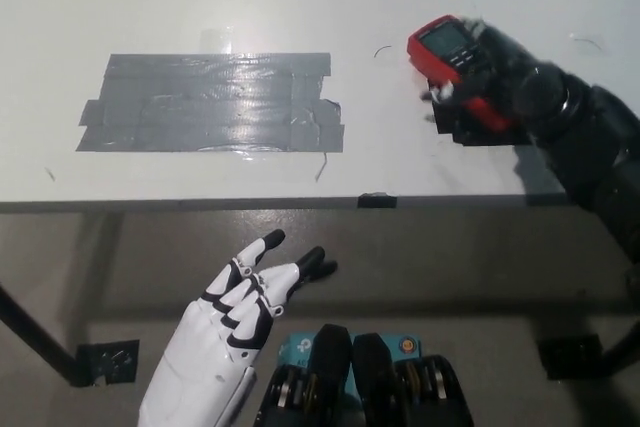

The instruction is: The robot first picks the multimeter with right hand and then unfolds the black stand on the back of it using left hand

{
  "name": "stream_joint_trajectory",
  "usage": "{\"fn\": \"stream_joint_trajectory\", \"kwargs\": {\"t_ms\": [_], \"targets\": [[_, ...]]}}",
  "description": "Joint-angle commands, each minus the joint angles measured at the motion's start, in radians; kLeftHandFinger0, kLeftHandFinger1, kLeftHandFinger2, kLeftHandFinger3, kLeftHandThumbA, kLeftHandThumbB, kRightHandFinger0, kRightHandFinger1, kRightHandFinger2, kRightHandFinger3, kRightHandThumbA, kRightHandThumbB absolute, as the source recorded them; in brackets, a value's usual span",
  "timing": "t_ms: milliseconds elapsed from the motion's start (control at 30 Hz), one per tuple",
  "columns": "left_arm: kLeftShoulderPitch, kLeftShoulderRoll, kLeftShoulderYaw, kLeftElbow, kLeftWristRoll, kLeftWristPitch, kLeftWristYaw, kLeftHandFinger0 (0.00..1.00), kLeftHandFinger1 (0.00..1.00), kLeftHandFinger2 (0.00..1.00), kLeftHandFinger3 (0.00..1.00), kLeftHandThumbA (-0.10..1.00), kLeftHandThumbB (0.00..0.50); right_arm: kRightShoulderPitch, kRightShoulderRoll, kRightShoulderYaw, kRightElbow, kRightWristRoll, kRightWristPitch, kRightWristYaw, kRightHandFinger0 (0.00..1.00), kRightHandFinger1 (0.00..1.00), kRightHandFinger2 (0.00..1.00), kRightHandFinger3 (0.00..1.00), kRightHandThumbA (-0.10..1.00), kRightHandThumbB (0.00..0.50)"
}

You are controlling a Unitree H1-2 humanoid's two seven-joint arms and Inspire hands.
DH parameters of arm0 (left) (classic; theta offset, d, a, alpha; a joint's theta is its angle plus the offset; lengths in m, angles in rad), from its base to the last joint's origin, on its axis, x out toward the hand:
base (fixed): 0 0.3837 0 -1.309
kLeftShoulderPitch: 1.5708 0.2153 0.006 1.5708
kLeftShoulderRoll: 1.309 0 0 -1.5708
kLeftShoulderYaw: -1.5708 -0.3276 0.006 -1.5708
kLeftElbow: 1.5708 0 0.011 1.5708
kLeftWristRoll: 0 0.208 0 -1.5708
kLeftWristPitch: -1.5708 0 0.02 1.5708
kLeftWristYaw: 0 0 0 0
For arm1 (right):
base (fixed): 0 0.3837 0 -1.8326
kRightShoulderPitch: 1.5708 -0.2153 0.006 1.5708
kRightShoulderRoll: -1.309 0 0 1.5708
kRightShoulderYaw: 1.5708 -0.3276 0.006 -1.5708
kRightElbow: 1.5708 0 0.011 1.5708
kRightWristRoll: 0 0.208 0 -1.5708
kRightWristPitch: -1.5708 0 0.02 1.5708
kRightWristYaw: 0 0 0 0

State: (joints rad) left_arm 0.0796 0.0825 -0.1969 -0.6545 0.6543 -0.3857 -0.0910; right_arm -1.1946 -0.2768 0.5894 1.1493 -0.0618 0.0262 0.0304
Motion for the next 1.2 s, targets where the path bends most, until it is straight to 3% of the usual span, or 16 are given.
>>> {"fn": "stream_joint_trajectory", "kwargs": {"t_ms": [0,33,100,333,467,600,633,667,700,933,1167], "targets": [[0.005,-0.009,0.011,-0.012,0.007,-0.026,0.024,1.00,1.00,1.00,1.00,1.00,0.214,-0.062,-0.095,-0.089,-0.265,-0.030,-0.036,0.078,1.00,1.00,1.00,1.00,1.00,0.466],[0.005,-0.010,0.013,-0.012,0.011,-0.024,0.022,1.00,1.00,1.00,1.00,1.00,0.218,-0.055,-0.109,-0.105,-0.325,-0.030,-0.019,0.086,1.00,1.00,1.00,1.00,1.00,0.439],[0.009,-0.017,0.015,-0.013,0.021,-0.008,0.016,1.00,1.00,1.00,1.00,1.00,0.249,-0.026,-0.152,-0.146,-0.510,-0.018,0.078,0.112,1.00,1.00,1.00,1.00,1.00,0.438],[-0.021,-0.020,0.039,0.013,0.009,0.029,0.014,1.00,1.00,1.00,1.00,1.00,0.307,0.020,-0.235,-0.231,-0.809,-0.029,0.179,0.136,1.00,1.00,1.00,1.00,1.00,0.489],[-0.105,-0.004,0.072,0.059,-0.112,0.109,-0.009,1.00,1.00,1.00,1.00,1.00,0.275,0.105,-0.279,-0.318,-1.050,0.022,0.189,0.135,1.00,1.00,1.00,1.00,1.00,0.500],[-0.161,0.024,0.116,0.132,-0.253,0.150,-0.009,1.00,1.00,1.00,1.00,1.00,0.237,0.279,-0.283,-0.407,-1.414,0.079,0.187,0.104,1.00,1.00,1.00,1.00,1.00,0.424],[-0.178,0.021,0.140,0.165,-0.283,0.177,-0.003,1.00,1.00,1.00,1.00,1.00,0.226,0.341,-0.280,-0.422,-1.551,0.053,0.206,0.083,1.00,1.00,1.00,1.00,1.00,0.441],[-0.186,0.024,0.150,0.184,-0.292,0.175,0.002,1.00,1.00,1.00,1.00,1.00,0.221,0.368,-0.278,-0.427,-1.608,0.040,0.215,0.077,1.00,1.00,1.00,1.00,1.00,0.439],[-0.206,0.034,0.165,0.223,-0.304,0.157,0.016,1.00,1.00,1.00,1.00,1.00,0.181,0.408,-0.267,-0.440,-1.686,0.054,0.219,0.069,1.00,1.00,1.00,1.00,1.00,0.439],[-0.279,0.069,0.212,0.408,-0.382,0.123,0.015,1.00,1.00,1.00,1.00,1.00,0.110,0.633,-0.187,-0.450,-1.903,0.085,0.143,0.017,1.00,1.00,1.00,1.00,1.00,0.406],[-0.310,0.064,0.228,0.526,-0.417,0.127,0.003,1.00,1.00,1.00,1.00,1.00,0.155,0.841,-0.104,-0.428,-1.923,0.040,0.044,-0.028,1.00,1.00,1.00,1.00,1.00,0.388]]}}
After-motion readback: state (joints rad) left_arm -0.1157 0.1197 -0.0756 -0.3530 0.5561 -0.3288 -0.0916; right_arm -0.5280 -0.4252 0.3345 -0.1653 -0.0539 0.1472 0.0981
